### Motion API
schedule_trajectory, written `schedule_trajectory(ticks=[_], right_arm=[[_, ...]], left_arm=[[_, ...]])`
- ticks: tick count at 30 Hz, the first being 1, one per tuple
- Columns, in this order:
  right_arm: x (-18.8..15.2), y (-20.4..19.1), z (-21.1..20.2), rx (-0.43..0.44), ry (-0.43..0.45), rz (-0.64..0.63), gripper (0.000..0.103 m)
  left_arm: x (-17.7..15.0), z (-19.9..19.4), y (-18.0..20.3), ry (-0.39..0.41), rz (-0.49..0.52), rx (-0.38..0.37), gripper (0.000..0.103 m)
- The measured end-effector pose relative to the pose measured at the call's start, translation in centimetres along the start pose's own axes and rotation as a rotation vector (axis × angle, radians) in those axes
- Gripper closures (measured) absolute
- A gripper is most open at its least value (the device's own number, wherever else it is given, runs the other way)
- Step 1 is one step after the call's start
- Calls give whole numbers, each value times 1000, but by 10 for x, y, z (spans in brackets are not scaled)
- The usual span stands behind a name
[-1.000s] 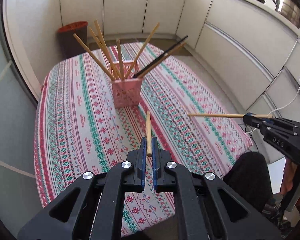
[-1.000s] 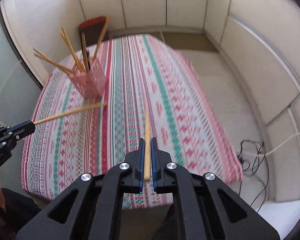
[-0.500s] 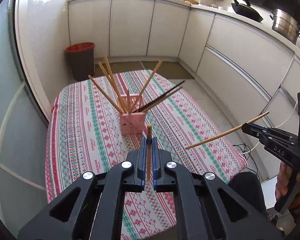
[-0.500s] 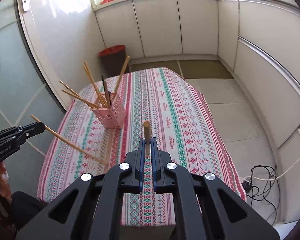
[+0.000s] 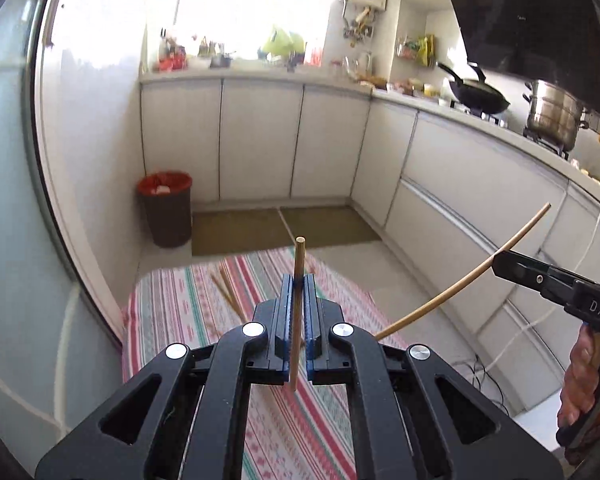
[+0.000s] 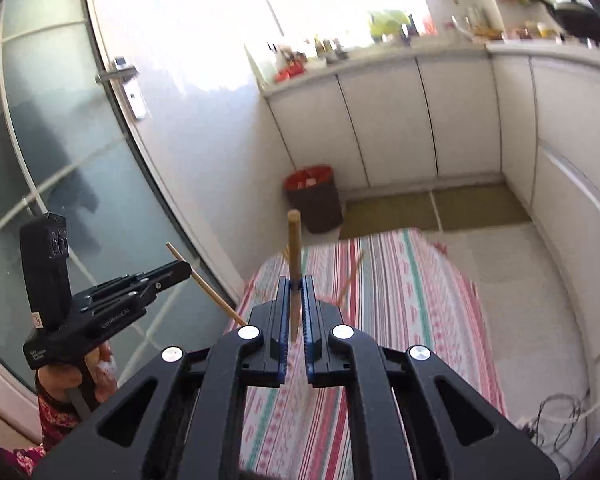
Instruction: Organize utensils
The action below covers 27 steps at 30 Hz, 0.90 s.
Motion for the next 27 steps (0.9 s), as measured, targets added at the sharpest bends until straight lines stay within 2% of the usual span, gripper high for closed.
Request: schedule_trajectory(ticks=[3,6,10,13,16,20,23,27], right_arm=[[13,-3,27,-7,7,-32,97],[9,5,62,-40,-16,-63,97],[-15,24,110,-69,-76,-62,97],[-31,32,132,-81,-99,-53,97],[-38,35,147,-86,-112,-53,97],[-38,31,155,-88,-107,-79,97],[-36,26,159,-82,-103,-80,97],[-45,20,169,-89,-102,-100,97]], left_arm=[[20,19,-2,31,3,22,99],[19,47,-9,25,7,63,99],[-9,90,-22,-54,-16,73,98],[-39,110,-36,-121,-92,76,97],[-40,97,-50,-71,-164,88,84],[-22,68,-67,41,-238,104,75],[-15,55,-75,78,-259,117,74],[-17,51,-84,75,-277,125,74]])
Point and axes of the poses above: each gripper's, at about its wrist camera, not at the fingertips, and z roughly the way its jaws point, y to its right, x to its top, the point moved 6 cm from there along z, roughly the way its jaws point, and after that the axes turned 13 degrees about y, right-handed, at the moved point
